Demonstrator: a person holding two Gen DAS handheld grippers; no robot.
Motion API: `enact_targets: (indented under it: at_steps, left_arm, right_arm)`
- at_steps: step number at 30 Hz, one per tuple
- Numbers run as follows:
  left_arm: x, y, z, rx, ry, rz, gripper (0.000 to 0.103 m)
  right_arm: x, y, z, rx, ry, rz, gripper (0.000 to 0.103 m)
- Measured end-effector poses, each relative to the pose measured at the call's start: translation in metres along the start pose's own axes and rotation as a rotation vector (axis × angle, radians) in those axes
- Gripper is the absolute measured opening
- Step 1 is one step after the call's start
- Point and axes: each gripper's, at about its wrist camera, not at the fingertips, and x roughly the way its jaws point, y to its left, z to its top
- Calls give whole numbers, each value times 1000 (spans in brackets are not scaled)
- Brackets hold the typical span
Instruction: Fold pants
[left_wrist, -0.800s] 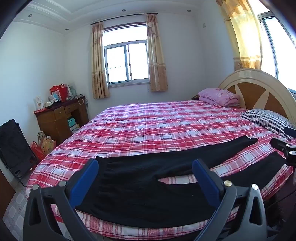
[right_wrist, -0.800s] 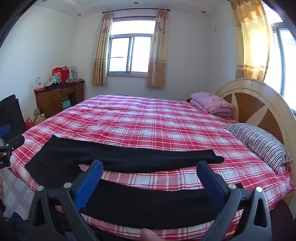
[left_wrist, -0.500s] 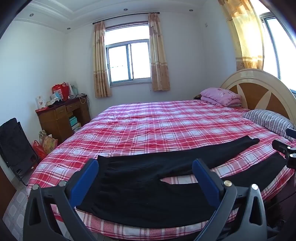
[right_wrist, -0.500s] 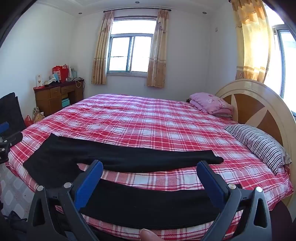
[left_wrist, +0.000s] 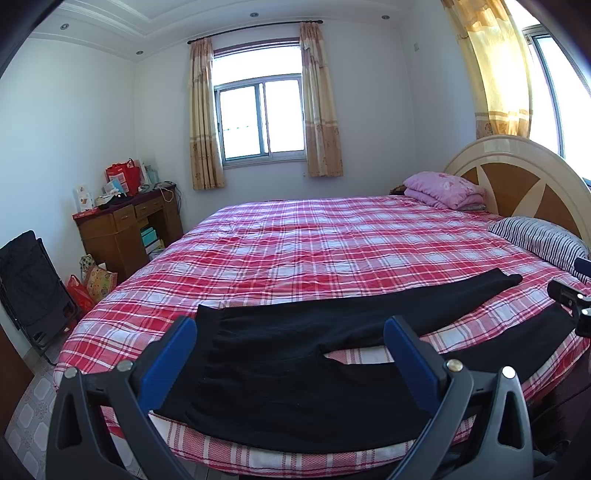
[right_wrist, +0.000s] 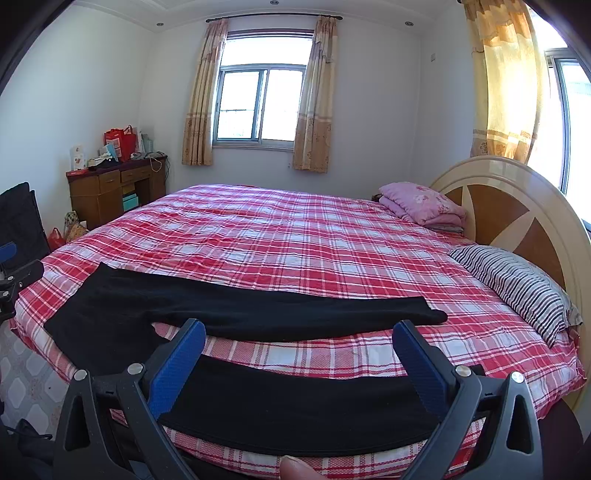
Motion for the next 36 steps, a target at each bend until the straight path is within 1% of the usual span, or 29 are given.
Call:
enact_targets:
  at_steps: [36]
  left_arm:
    - [2, 0, -1, 6, 9, -1, 103]
  right_arm:
    - [0, -1, 1, 0, 3, -1, 102]
